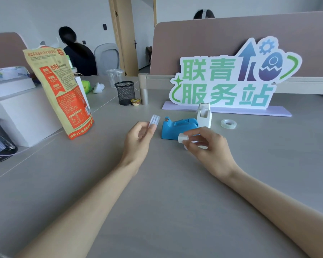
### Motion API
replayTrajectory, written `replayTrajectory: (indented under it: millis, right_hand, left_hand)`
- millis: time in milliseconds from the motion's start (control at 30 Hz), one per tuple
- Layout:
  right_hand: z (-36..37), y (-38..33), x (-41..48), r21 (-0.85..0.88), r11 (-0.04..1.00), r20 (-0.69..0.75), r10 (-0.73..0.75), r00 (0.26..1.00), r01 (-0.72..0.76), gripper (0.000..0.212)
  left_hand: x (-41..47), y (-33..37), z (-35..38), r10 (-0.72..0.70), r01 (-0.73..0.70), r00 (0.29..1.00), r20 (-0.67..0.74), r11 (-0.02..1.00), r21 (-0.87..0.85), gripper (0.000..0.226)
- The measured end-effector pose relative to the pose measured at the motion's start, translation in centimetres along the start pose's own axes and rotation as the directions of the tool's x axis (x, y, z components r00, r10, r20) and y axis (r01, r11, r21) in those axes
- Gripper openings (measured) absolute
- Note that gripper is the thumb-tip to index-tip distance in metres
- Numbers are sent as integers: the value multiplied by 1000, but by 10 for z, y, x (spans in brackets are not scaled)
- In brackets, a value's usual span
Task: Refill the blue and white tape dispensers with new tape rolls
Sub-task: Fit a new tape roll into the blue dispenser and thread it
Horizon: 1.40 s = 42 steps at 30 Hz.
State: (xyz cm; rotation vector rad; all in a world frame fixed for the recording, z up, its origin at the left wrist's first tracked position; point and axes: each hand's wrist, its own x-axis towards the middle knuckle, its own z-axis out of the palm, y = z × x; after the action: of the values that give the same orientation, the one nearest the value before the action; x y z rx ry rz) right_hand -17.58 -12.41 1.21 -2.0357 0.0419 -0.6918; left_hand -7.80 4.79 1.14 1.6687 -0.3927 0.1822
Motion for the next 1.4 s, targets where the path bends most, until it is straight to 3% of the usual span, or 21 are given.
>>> replayTrajectory:
  millis: [167, 267, 500, 833, 1100, 1267, 1400]
  right_hand:
    - [-1, -5, -5, -10, 997, -75, -79, 994, 78, 16]
    - [-1, -4, -5, -17, 994, -96, -105, 990, 104, 6]
    - [-1, -3, -4, 0, 994, -105, -107, 989, 107, 8]
    - [-3, -5, 0, 72, 997, -97, 30, 995, -23, 13]
    - [-4, -3, 3, 80, 995, 12, 67, 998, -68, 42]
    - [-3, -3, 3, 102, 992, -1, 76, 997, -76, 21]
    - [-3, -3, 2, 73, 996, -16, 49, 999, -48, 18]
  left_hand:
    - [-20, 15, 17, 18, -7, 983, 182, 998, -66, 11]
    - [-23, 14, 22, 32, -25, 959, 282, 999, -27, 12]
    - [-25, 15, 23, 57, -62, 925, 376, 998, 3, 10]
    - [-26, 19, 24, 40, -59, 907, 419, 998, 34, 23]
    - [-29, 24, 23, 84, -87, 898, 432, 996, -13, 25]
    - [-26, 16, 23, 26, -42, 918, 395, 999, 32, 20]
    - [-25, 17, 22, 29, -39, 938, 345, 999, 24, 17]
